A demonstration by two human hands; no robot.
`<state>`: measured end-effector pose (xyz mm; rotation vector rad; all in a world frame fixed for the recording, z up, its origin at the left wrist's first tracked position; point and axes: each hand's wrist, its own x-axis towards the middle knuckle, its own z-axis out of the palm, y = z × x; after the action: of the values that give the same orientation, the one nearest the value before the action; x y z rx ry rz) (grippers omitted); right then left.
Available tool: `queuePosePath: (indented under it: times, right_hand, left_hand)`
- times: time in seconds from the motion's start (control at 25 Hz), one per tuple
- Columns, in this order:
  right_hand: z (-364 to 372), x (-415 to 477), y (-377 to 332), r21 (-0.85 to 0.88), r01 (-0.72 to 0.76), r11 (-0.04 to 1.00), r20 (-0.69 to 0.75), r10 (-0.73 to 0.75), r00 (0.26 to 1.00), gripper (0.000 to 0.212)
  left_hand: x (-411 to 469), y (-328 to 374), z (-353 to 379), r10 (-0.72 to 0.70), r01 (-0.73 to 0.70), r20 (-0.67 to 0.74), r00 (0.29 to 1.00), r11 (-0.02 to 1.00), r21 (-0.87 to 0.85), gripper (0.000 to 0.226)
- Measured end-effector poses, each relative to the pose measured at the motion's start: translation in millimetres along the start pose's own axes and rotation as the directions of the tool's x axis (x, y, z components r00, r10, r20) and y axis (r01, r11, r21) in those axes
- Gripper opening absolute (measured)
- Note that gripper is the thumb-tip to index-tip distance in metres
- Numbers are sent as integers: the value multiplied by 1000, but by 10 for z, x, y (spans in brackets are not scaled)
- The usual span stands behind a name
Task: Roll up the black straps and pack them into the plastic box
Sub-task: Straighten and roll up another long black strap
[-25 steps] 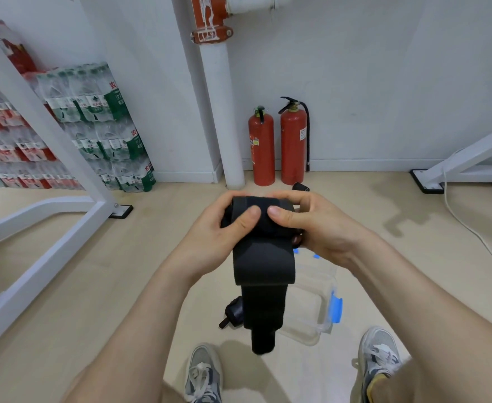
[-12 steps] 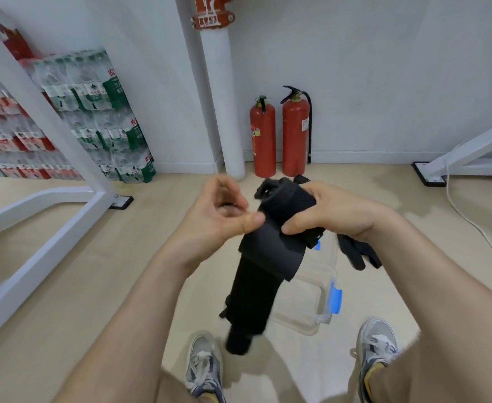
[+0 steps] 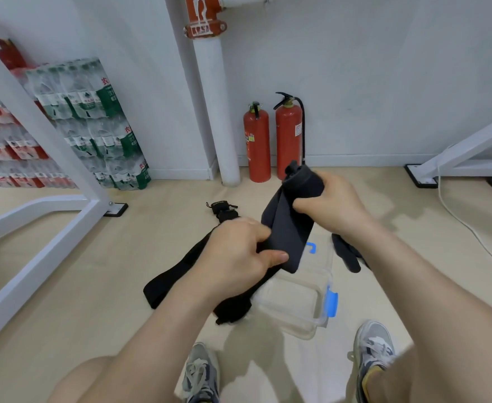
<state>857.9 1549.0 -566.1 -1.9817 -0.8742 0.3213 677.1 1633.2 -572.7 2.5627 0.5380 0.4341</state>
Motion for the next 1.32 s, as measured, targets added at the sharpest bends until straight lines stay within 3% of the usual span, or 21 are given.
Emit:
queuePosePath:
  times: [0.12, 0.36, 0.44, 0.52, 0.6, 0.68, 0.84, 1.0, 1.32]
  right_hand:
    - [108, 33, 105, -169, 38, 985, -109, -57, 992, 17]
    - [188, -25, 132, -290, 172, 941, -229, -243, 943, 28]
    - [91, 14, 157, -334, 133, 933, -313, -244, 918, 27]
    - [-81, 77, 177, -295, 68, 953, -359, -177, 916, 28]
    - [-161, 76, 179, -251, 85, 964, -293, -159, 943, 28]
    - [-179, 67, 151, -176, 101, 979, -233, -141, 962, 24]
    - [-181, 42, 103, -26, 97, 995, -134, -100, 986, 21]
    - [-154, -39, 41, -34, 157, 987, -71, -159, 985, 23]
    - [-19, -211, -155, -75, 326, 942, 156, -312, 937, 23]
  left_hand:
    - [-77, 57, 31, -121, 133, 142, 982, 988, -77, 37]
    - [-78, 110, 4, -235, 271, 190, 953, 942, -196, 24]
    - [-128, 153, 42, -212, 318, 316, 925, 886, -337, 23]
    - [-227, 224, 63, -191, 324, 393, 900, 895, -307, 12]
    - [-208, 115, 43, -214, 258, 319, 923, 961, -102, 8]
    - [-136, -141, -40, -306, 301, 264, 915, 952, 61, 4]
    - [-23, -580, -133, -430, 448, 283, 858, 894, -1, 14]
    - [47, -833, 35, -505, 510, 252, 825, 858, 50, 13]
    - [10, -1119, 378, -574, 611, 414, 707, 790, 50, 32]
